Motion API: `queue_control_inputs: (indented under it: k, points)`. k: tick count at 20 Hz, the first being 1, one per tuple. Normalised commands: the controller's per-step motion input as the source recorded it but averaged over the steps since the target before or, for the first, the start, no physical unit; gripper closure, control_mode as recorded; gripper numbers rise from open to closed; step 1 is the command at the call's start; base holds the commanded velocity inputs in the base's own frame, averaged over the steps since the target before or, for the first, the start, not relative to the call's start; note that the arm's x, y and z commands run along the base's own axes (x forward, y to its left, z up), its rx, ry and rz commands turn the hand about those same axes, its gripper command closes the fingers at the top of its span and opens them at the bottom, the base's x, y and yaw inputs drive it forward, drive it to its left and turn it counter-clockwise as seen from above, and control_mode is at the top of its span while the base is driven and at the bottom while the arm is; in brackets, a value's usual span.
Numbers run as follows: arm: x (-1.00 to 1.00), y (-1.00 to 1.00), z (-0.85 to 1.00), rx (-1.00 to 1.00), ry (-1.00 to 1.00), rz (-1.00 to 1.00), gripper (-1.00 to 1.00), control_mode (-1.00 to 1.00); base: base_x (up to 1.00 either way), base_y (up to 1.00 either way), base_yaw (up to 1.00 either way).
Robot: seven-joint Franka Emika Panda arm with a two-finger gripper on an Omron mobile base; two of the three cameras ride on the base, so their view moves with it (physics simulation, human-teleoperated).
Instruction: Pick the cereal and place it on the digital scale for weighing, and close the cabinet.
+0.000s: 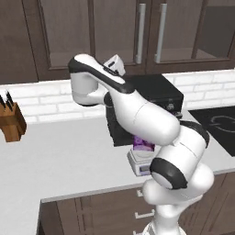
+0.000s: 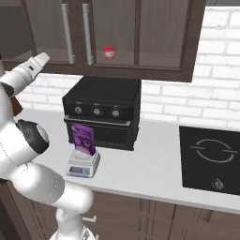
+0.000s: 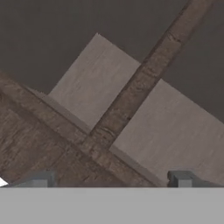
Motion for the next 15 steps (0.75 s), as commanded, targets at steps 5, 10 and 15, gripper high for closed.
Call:
queue_control_inputs:
  k: [5, 10, 15]
  points:
    - [0.85, -0.11, 0.00, 0.09, 0.16, 0.00, -1.00, -1.00, 0.00, 0.00, 0.00]
    - [0.83, -0.09, 0.04, 0.08, 0.13, 0.00, -1.00, -1.00, 0.00, 0.00, 0.00]
    - [0.82, -0.09, 0.00, 0.06, 0.09, 0.00, -1.00, -1.00, 0.00, 0.00, 0.00]
